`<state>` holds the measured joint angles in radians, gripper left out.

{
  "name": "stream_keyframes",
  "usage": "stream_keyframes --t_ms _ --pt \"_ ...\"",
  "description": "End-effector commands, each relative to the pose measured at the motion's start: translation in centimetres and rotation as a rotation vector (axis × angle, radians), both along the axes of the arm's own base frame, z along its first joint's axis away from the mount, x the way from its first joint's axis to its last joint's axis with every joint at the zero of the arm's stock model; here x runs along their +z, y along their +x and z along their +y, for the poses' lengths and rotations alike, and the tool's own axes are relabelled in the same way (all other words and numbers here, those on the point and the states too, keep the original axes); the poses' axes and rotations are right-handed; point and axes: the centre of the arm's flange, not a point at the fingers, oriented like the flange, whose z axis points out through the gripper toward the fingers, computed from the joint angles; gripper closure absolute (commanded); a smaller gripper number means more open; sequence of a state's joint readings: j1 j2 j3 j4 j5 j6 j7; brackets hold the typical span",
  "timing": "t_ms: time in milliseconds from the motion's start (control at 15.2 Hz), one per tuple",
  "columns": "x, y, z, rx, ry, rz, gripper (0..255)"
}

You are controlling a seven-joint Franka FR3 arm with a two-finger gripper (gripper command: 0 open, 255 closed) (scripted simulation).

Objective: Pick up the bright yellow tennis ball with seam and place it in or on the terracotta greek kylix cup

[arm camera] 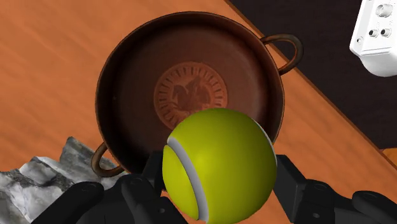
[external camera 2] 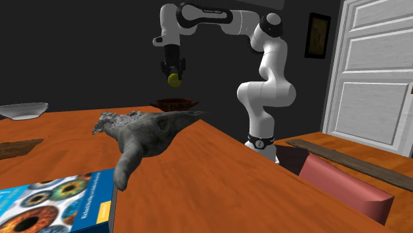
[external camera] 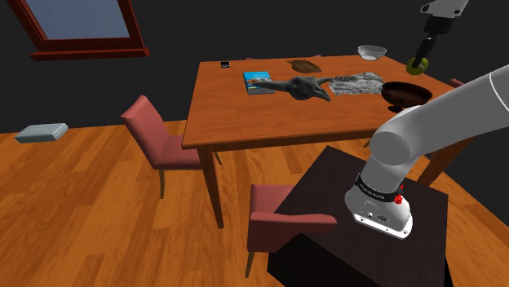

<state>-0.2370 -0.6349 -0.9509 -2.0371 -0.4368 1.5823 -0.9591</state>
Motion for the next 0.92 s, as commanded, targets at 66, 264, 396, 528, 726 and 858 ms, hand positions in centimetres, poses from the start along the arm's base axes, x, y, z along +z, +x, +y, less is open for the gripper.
stream_keyframes --t_ms 66,264,396,528,726,858 --pt "-0.8 -1.0 -0.7 0.001 0.000 0.001 255" --pt "-2.4 -1.0 -0.7 0.001 0.000 0.001 255" --pt "-3.4 -1.0 -0.7 0.001 0.000 0.001 255" --pt "-4.5 -1.0 -0.7 0.001 0.000 0.001 255" --pt "-6.1 -1.0 -0.7 0.001 0.000 0.001 255" --pt "-7.3 -1.0 -0.7 0.001 0.000 0.001 255"
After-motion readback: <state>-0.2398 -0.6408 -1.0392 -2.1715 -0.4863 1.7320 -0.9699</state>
